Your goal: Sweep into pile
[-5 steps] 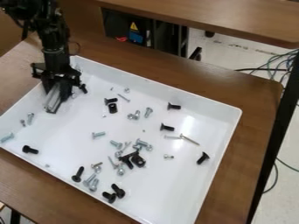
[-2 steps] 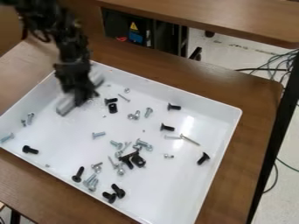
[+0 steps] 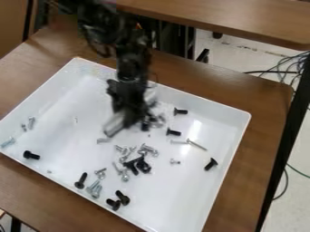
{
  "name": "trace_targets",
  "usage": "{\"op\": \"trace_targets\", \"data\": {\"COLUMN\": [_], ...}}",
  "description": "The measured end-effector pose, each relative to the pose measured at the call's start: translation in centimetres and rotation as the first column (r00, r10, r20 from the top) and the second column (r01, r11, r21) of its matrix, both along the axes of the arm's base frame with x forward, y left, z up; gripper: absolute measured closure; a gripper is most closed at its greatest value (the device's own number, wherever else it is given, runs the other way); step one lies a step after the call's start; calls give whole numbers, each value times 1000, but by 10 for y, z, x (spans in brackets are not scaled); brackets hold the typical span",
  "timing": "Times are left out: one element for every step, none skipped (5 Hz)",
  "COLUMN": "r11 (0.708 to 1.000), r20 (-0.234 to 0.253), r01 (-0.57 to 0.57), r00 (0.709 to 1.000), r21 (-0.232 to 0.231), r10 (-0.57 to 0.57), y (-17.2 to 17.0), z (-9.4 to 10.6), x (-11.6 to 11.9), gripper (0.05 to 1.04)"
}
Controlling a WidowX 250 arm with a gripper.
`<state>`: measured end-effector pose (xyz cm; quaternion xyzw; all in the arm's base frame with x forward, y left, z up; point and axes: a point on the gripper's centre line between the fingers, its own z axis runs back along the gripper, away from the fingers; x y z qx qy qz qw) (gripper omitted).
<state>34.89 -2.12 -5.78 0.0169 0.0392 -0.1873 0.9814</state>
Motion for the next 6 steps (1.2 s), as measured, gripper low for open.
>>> {"op": "trace_targets", "data": {"r11": [999,997,998,999,994,964], "r20": [-7,-2,-29,-8,71,120], "r01": [51,49,20,-10,-103,-265], "r00": [999,999,999,1000,992,956], "r21": [-19,-60,-66,-43,-34,-31], "r10": [-51,-49,-22,10,106,266], "y": [-50,-72,-82,-69,-32,26], "z": [0,4,10,18,49,75], "x": [-8,-18,-44,-45,-27,-13], "gripper": [721,721,721,721,721,721]}}
